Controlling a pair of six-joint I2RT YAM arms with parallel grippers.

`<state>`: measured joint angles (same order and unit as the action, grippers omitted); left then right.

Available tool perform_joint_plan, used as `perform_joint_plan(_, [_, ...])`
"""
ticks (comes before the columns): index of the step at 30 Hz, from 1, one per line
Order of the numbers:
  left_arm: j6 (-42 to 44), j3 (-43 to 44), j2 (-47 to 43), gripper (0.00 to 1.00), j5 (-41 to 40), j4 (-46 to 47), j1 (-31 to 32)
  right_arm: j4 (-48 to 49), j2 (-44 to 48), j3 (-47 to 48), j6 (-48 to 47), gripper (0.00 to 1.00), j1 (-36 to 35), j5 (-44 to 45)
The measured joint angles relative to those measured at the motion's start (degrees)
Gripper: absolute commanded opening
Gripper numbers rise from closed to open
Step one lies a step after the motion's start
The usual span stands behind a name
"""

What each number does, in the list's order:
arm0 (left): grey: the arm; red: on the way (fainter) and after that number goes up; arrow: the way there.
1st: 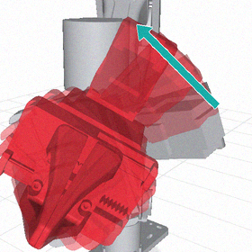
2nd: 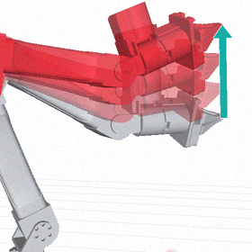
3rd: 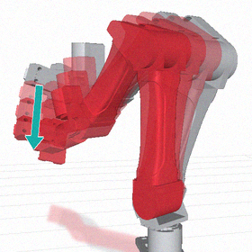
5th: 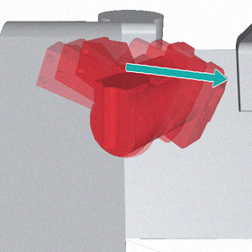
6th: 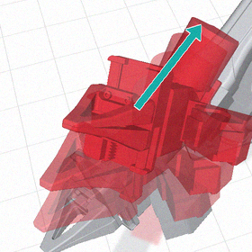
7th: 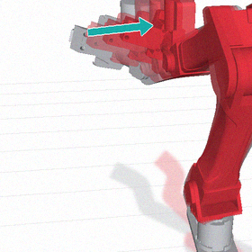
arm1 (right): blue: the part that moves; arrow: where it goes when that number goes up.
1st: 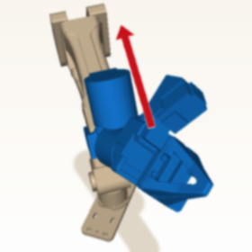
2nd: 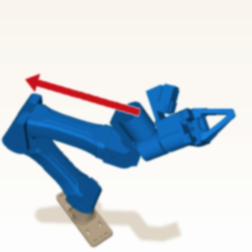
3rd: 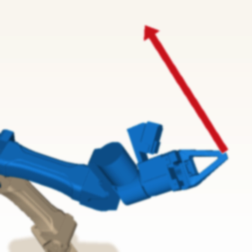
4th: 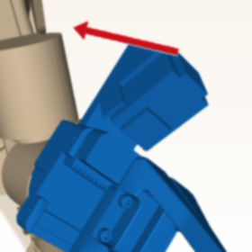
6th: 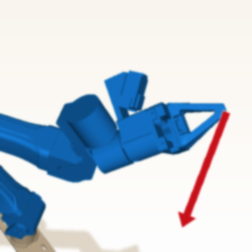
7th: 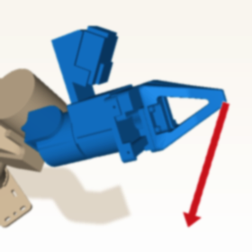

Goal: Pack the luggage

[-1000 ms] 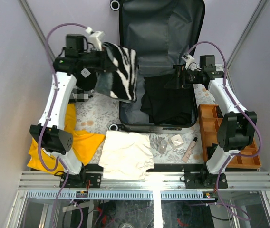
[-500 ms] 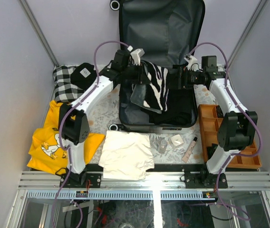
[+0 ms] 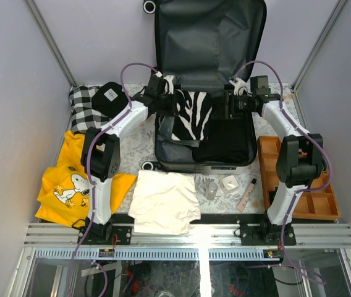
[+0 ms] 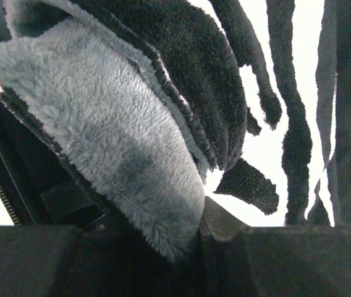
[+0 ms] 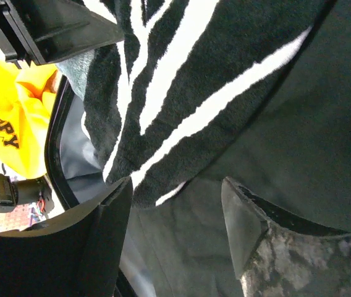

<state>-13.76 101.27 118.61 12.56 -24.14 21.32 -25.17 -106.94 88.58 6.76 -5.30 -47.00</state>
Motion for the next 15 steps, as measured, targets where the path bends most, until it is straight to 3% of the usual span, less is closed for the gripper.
perform_joint_plan(3, [1.05,0.66,0.81,0.28,-0.5,-1.14,-0.11,0.48,-1.75,1.64,0.24,0.49,-2.29,1.11])
perform_joint_plan(9, [2.8,0.85,0.26,0.71,-0.98,-2.97,-0.13,2.21,-4.72,5.81,0.72,0.46,-5.86,5.7])
perform_joint_plan(15, [4.57,2.1,-3.15,0.77,-1.16,-6.05,-0.55,3.78,-9.92,10.88,0.81,0.44,-7.74,11.72])
